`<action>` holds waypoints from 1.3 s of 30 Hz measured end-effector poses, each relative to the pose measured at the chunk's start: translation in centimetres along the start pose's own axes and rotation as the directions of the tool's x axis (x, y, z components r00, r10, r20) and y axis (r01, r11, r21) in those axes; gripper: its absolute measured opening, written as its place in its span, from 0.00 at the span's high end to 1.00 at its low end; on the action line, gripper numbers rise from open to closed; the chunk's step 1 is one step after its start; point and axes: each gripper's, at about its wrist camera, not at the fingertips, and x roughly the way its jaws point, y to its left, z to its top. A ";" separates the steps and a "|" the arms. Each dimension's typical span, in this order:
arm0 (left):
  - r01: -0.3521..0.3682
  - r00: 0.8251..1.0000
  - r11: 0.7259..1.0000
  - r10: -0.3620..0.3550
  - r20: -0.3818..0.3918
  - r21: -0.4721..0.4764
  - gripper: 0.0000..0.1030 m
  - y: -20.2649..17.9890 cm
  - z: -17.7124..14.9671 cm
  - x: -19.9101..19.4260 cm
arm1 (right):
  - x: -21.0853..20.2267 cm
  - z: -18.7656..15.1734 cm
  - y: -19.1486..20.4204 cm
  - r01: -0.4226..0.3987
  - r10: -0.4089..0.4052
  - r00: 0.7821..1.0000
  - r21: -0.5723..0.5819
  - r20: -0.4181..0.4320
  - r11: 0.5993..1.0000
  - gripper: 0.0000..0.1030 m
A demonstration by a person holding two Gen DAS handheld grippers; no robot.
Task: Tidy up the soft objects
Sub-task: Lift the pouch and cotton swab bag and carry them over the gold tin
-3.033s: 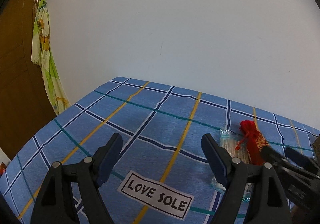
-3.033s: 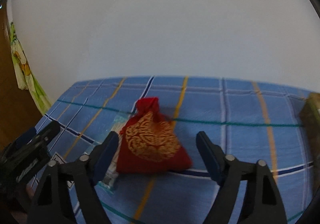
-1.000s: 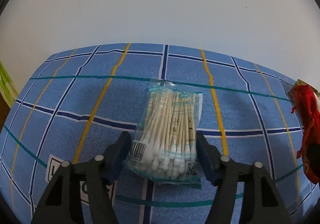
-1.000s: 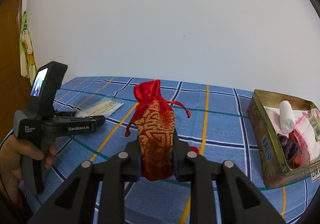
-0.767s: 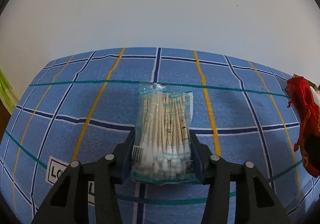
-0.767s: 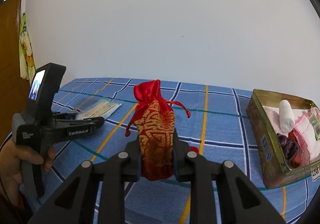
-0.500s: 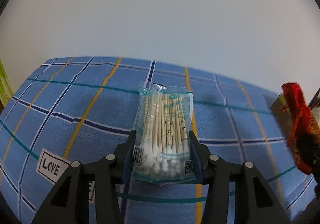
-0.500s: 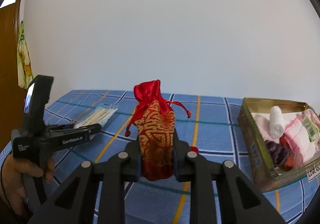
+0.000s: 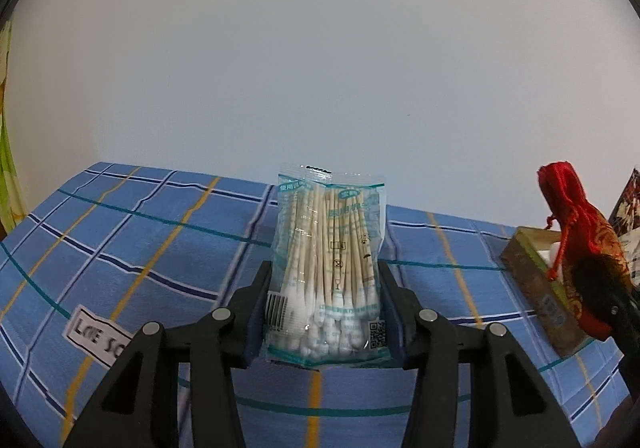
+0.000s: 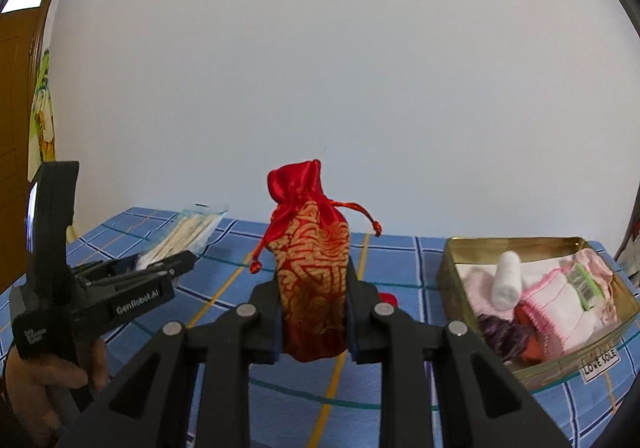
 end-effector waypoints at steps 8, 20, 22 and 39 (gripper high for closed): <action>0.053 0.998 0.999 -0.053 0.043 -0.004 0.50 -4.5 -0.1 -1.3 | -1.3 0.5 -2.7 0.025 -0.026 0.999 0.029 0.031 0.999 0.78; 0.138 0.987 0.990 -0.140 0.079 0.032 0.50 -12.3 -0.1 -2.0 | -2.3 0.8 -7.2 0.102 -0.107 0.991 0.056 0.076 0.993 0.78; 0.152 0.985 0.987 -0.155 0.078 0.041 0.50 -13.6 -0.1 -1.9 | -2.8 0.8 -8.1 0.122 -0.126 0.988 0.051 0.087 0.991 0.78; 0.219 0.972 0.966 -0.229 0.059 0.140 0.50 -25.3 -0.6 0.2 | -4.8 1.5 -18.3 0.261 -0.272 0.958 0.114 0.087 0.959 0.78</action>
